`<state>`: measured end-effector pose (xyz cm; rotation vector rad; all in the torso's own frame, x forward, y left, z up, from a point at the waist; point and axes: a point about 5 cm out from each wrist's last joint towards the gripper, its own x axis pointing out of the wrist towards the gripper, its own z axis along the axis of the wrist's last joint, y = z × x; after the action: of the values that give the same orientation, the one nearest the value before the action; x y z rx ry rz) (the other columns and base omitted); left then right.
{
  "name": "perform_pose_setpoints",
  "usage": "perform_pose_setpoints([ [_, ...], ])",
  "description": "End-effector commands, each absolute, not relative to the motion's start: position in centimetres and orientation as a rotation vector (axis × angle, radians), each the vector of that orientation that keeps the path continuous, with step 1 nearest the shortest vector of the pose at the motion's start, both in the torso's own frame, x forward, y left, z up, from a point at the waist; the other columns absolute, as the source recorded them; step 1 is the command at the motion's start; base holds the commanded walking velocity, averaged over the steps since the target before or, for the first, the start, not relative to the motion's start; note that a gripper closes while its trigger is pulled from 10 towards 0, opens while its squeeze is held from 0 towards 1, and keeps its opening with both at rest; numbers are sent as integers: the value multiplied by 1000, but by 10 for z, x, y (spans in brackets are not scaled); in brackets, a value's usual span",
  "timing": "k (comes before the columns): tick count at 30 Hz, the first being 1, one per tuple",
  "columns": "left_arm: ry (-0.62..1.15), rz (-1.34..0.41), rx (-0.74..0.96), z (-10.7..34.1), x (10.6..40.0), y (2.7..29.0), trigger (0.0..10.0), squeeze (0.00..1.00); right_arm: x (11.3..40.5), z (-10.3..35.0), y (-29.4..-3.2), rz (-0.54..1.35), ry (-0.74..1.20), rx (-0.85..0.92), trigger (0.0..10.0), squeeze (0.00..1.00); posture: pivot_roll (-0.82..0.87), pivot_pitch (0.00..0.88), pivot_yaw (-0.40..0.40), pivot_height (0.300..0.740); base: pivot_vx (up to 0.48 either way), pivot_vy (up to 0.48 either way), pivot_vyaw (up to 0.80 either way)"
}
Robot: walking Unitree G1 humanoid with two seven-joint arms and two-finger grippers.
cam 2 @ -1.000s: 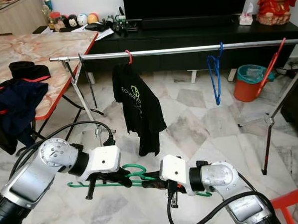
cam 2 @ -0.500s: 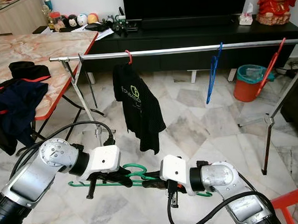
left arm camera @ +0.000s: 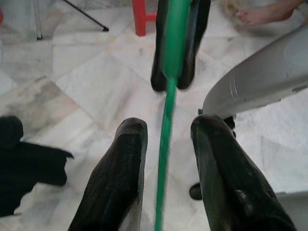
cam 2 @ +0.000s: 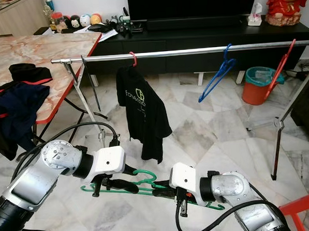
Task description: Hang hanger
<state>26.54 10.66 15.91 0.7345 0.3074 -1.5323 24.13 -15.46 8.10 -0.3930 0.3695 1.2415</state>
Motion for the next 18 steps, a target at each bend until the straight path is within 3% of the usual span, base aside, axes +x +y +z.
perform_pose_setpoints([
  [1,311,-1524,733,162,266,112,10000,1000,241,76,-160,1199,383,-375,0,0,-210,0,32,740,0,0,0],
  [12,350,-1359,671,153,273,135,10000,1000,245,33,-178,890,502,-302,0,0,-214,0,24,740,0,0,0],
  [13,327,-1292,646,151,278,139,10000,898,246,23,-183,794,526,-290,0,0,-214,0,24,740,0,0,0],
  [14,324,-1257,629,149,280,142,10000,231,247,18,-185,738,543,-276,0,0,-215,0,23,740,0,0,0],
  [15,323,-1224,609,146,282,145,10000,43,247,12,-188,676,561,-264,0,0,-216,0,23,740,0,0,0],
  [16,323,-1224,609,146,282,145,10000,43,247,12,-188,676,561,-264,0,0,-216,0,23,740,0,0,0],
  [17,316,-1184,562,142,283,149,10000,0,248,3,-193,574,590,-263,6667,0,-214,0,23,740,0,0,0],
  [18,314,-1160,537,139,284,151,10000,0,248,-1,-196,525,603,-263,6667,0,-214,0,23,740,0,0,0],
])
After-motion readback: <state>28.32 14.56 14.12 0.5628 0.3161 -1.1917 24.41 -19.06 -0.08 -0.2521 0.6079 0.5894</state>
